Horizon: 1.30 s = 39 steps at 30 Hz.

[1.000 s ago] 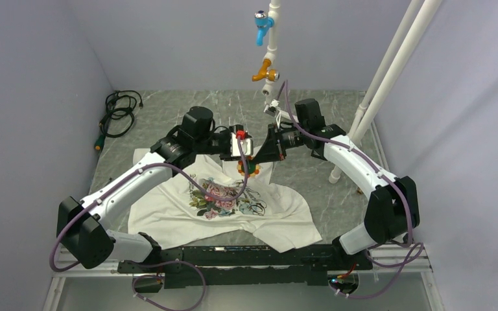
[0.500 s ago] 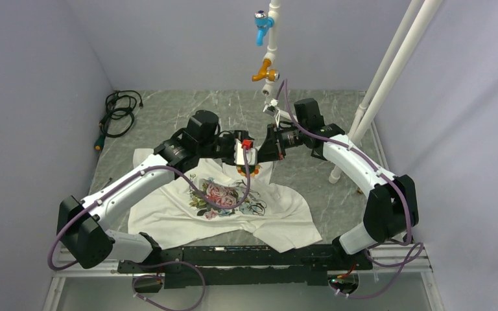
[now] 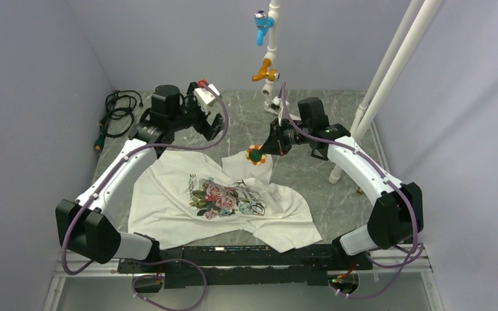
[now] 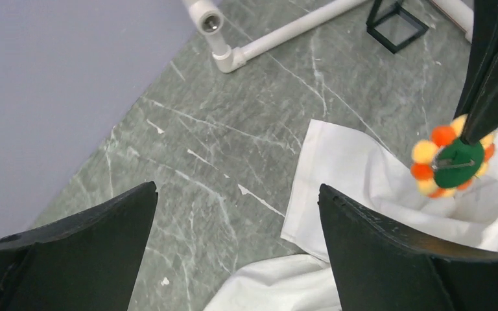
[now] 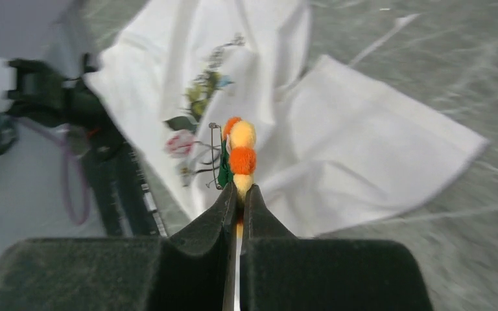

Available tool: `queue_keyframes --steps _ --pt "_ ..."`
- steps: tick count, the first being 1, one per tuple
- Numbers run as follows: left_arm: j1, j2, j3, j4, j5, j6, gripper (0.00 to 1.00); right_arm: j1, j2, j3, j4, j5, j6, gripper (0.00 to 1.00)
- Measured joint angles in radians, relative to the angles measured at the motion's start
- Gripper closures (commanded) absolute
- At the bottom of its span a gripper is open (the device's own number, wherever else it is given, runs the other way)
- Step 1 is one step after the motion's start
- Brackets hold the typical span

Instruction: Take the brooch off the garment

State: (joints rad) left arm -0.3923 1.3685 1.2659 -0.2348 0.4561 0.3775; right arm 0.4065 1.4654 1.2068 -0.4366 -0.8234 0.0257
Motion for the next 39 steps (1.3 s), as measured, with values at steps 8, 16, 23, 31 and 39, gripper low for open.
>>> queue_keyframes --steps 8,16,23,31,39 --pt "0.053 -0.014 0.058 -0.116 -0.050 -0.119 0.00 0.032 -0.047 -0.002 -0.035 0.428 -0.094 1.00" --pt "0.090 -0.014 0.071 -0.212 -0.069 -0.137 0.00 0.098 -0.117 -0.110 -0.034 0.890 -0.224 1.00" --pt "0.105 -0.011 0.072 -0.263 -0.041 -0.178 0.00 0.109 -0.133 -0.212 0.008 1.142 -0.373 1.00" --pt "0.129 0.146 0.237 -0.428 0.000 -0.211 0.00 0.059 -0.117 -0.227 0.018 1.186 -0.428 1.00" --pt "0.161 0.194 0.260 -0.503 0.002 -0.250 0.01 -0.011 -0.005 -0.201 0.031 1.231 -0.454 1.00"
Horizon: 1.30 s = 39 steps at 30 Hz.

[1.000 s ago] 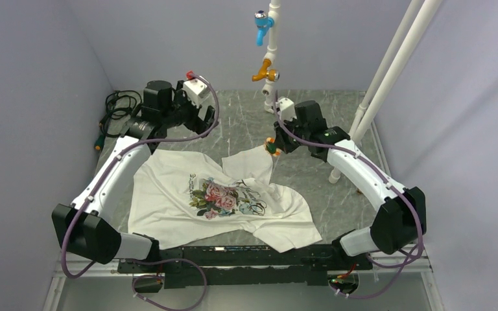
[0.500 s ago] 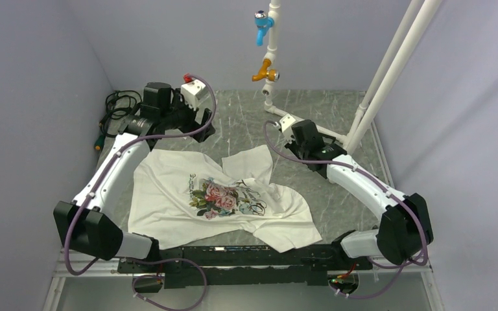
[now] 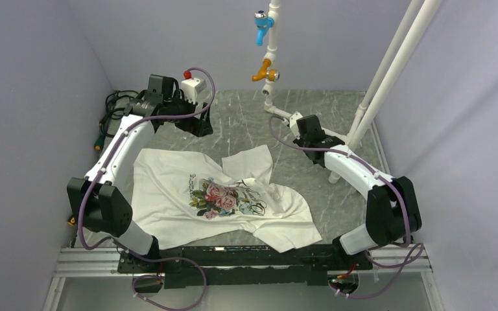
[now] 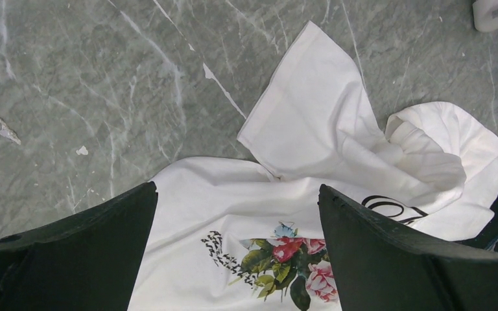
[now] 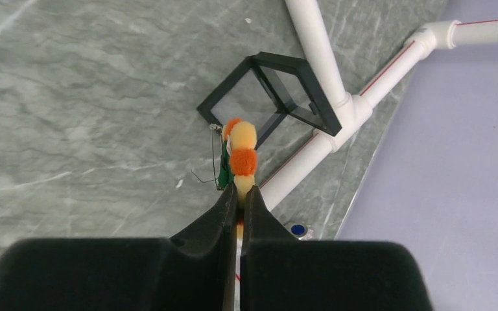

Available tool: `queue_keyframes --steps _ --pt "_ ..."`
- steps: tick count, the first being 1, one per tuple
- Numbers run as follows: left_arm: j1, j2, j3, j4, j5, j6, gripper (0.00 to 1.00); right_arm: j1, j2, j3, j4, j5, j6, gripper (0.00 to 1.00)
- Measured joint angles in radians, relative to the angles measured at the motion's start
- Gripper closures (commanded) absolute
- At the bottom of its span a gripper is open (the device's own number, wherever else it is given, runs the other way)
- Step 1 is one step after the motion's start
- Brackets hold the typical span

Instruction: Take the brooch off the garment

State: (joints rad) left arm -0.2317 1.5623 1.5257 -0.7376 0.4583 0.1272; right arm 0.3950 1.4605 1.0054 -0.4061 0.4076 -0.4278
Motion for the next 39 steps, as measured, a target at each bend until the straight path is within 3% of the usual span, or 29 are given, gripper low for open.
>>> queue_keyframes --steps 22,39 --pt "0.003 -0.077 -0.028 0.022 -0.023 -0.016 0.00 -0.043 0.145 -0.062 0.251 0.127 -0.185 1.00" --pt "0.003 -0.081 -0.041 0.025 -0.018 -0.015 0.01 -0.099 0.267 -0.074 0.407 0.143 -0.308 1.00"
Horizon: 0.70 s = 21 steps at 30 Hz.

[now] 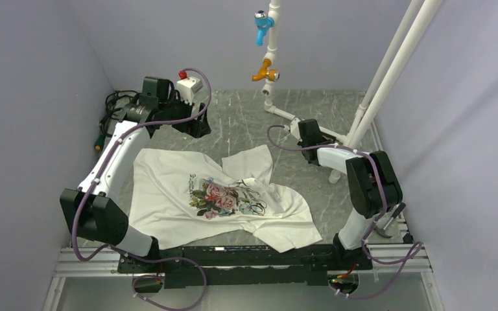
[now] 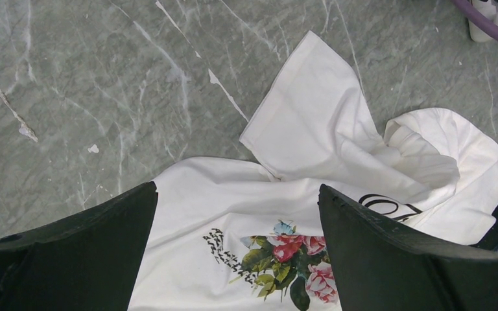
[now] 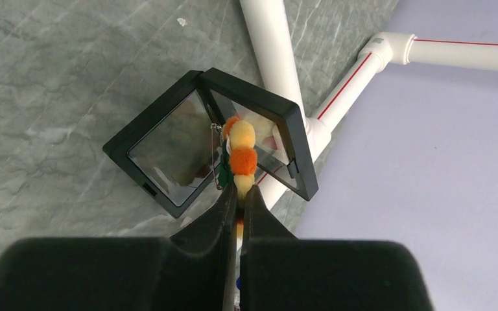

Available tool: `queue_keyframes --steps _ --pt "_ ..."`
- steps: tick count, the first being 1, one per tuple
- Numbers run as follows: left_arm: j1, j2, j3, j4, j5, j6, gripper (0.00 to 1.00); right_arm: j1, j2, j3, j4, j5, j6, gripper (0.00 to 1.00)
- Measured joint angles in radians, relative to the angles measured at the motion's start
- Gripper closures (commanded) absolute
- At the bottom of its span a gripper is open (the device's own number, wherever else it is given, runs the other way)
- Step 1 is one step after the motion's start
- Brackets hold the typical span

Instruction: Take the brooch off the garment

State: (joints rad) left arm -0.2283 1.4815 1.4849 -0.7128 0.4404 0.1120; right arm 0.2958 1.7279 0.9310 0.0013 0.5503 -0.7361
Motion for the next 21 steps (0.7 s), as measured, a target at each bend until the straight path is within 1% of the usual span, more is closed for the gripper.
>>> queue_keyframes --steps 7,8,10,16,21 --pt "0.000 0.000 -0.008 0.002 -0.001 0.003 0.00 0.000 0.033 0.000 0.053 0.003 -0.035 1.00" --pt "0.000 0.000 -0.008 0.002 0.000 0.003 0.00 0.000 0.041 0.000 0.058 0.003 -0.039 0.98" --pt "0.000 0.000 -0.008 0.003 0.000 0.003 0.00 0.000 0.056 0.000 0.059 0.003 -0.039 0.93" --pt "0.000 0.000 -0.008 0.005 -0.001 0.003 0.00 0.000 0.071 0.023 0.028 0.000 -0.021 0.81" --pt "0.000 0.000 -0.009 0.006 0.000 0.003 0.00 0.000 0.071 0.056 -0.043 -0.017 0.019 0.67"
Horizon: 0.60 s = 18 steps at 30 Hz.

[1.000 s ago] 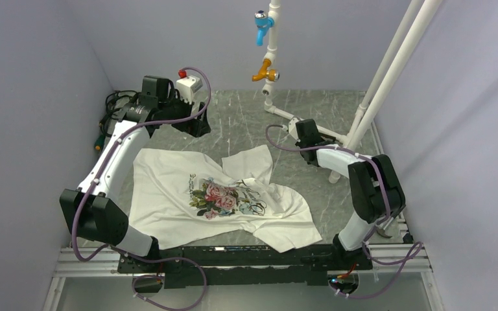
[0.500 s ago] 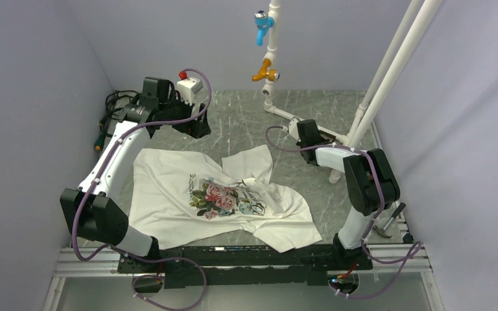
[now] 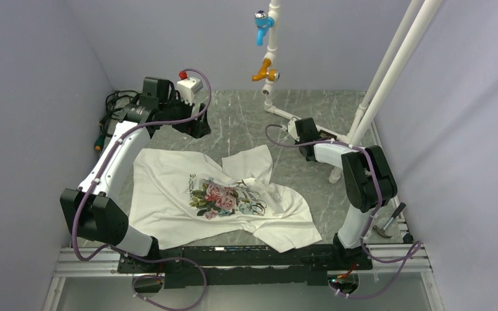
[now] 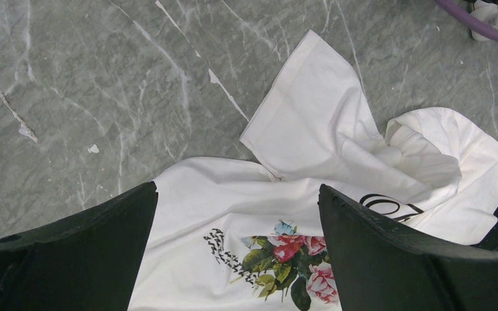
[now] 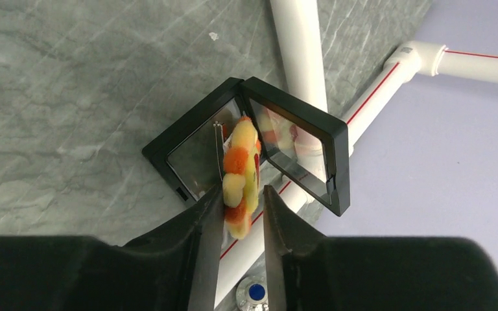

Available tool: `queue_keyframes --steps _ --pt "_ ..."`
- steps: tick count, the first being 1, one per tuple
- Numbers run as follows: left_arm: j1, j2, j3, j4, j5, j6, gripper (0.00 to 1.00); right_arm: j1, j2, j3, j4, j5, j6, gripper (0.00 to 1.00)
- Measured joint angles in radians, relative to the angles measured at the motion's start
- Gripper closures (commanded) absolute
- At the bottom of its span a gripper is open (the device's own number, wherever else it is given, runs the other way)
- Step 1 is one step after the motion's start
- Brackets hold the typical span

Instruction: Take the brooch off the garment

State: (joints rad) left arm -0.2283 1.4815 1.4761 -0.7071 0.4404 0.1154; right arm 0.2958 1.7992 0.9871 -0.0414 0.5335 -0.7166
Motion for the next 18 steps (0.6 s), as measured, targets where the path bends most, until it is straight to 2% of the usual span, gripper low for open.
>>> queue_keyframes --steps 5,18 --pt "0.000 0.000 0.000 0.000 0.006 0.000 0.00 0.000 0.000 0.032 -0.066 -0.023 0.036 0.60" --pt "0.000 0.000 0.000 -0.006 0.040 0.008 0.00 0.000 0.000 0.094 -0.196 -0.109 0.097 0.33"
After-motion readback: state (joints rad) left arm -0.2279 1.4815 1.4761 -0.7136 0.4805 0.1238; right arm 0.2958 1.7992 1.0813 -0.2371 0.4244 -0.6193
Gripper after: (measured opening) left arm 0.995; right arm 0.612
